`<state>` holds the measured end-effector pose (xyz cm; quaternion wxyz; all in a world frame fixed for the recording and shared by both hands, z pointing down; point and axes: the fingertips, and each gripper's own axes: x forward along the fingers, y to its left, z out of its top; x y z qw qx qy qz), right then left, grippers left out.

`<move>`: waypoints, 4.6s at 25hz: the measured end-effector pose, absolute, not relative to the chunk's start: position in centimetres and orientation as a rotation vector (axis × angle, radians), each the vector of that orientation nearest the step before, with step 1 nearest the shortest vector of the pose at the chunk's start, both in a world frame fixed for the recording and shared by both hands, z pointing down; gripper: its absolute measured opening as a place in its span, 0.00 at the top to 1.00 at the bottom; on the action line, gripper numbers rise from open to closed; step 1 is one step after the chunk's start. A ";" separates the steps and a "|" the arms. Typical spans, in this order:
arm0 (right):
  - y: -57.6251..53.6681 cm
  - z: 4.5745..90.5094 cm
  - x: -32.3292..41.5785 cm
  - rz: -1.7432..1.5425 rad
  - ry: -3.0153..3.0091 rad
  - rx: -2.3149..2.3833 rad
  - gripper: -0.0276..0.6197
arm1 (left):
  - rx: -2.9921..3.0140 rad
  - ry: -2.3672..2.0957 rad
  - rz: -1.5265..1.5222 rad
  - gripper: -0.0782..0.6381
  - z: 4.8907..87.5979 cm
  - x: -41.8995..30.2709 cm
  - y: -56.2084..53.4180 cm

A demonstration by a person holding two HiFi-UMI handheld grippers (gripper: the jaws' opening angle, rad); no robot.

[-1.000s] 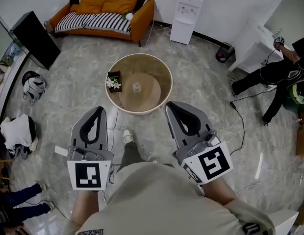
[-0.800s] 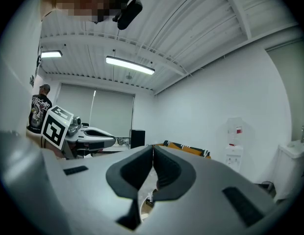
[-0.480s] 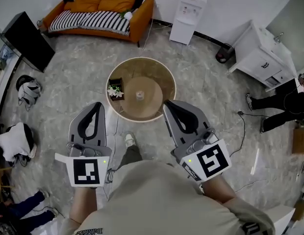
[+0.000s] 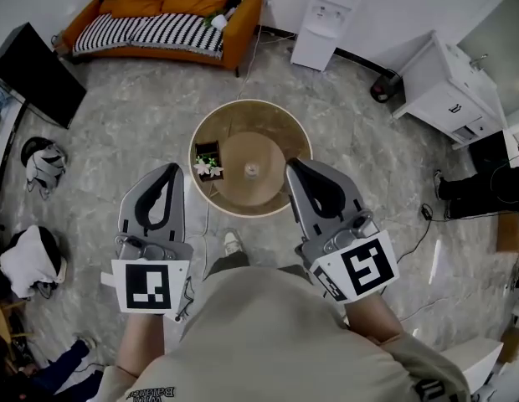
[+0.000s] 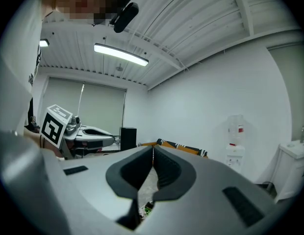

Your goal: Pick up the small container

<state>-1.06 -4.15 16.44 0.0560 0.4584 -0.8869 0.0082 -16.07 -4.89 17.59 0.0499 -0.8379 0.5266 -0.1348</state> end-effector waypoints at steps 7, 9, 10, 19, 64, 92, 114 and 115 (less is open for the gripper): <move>-7.8 16.8 -4.2 -0.017 -2.649 1.409 0.96 | -2.598 1.517 -0.410 0.88 18.2 -18.0 -8.8; -8.6 16.9 -4.2 -0.002 -2.639 1.433 0.96 | -2.609 1.507 -0.401 0.88 18.3 -18.1 -9.5; -8.9 17.0 -4.1 0.003 -2.632 1.442 0.96 | -2.614 1.506 -0.396 0.88 18.4 -18.1 -9.9; -12.7 18.5 -3.4 0.022 -2.641 1.436 0.96 | -2.632 1.580 -0.397 0.88 20.8 -17.9 -13.0; -25.7 62.9 -5.5 0.363 -2.519 1.237 0.49 | -2.805 1.734 -0.592 0.88 54.7 -12.9 -26.6; -24.8 90.9 -4.7 0.586 -2.226 1.205 0.45 | -3.002 1.741 -0.801 0.88 75.0 -11.9 -23.2; -24.9 72.6 -4.8 0.607 -2.260 1.109 0.45 | -2.888 1.758 -0.698 0.88 61.5 -13.6 -24.7; -25.1 70.6 -4.6 0.604 -2.266 1.115 0.45 | -2.876 1.747 -0.696 0.88 60.0 -13.5 -24.7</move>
